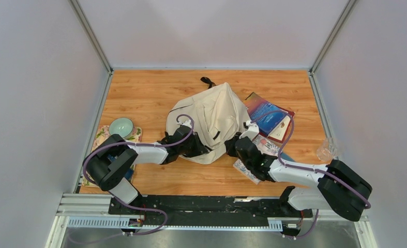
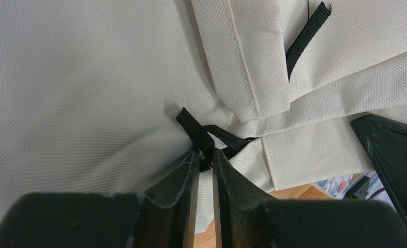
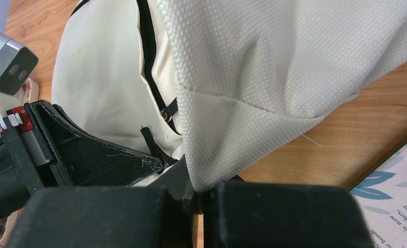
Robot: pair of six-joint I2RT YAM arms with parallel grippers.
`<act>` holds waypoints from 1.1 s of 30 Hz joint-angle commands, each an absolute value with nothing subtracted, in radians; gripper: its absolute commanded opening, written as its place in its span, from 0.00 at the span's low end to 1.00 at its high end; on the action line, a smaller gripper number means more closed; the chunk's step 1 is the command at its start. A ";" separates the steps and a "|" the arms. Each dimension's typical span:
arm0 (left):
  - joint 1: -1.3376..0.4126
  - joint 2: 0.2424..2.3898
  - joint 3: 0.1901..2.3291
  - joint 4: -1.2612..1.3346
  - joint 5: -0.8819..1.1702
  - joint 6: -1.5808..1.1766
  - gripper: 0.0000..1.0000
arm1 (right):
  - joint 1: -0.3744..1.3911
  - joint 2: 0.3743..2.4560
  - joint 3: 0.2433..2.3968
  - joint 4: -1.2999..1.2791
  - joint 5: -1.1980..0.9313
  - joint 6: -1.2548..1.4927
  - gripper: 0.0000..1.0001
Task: Pack the student bag
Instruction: Unzip the student bag at the center of the board.
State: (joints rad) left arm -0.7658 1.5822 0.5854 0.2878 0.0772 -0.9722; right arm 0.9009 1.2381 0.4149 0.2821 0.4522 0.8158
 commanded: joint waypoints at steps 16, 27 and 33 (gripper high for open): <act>-0.764 1.658 0.629 0.350 0.192 -0.945 0.27 | 0.974 1.170 0.356 0.385 0.382 0.747 0.00; -0.758 1.690 0.652 0.334 0.221 -0.917 0.00 | 0.973 1.147 0.328 0.417 0.362 0.692 0.00; -0.758 1.652 0.640 0.281 0.160 -0.862 0.00 | 0.960 1.150 0.371 0.319 0.434 0.687 0.00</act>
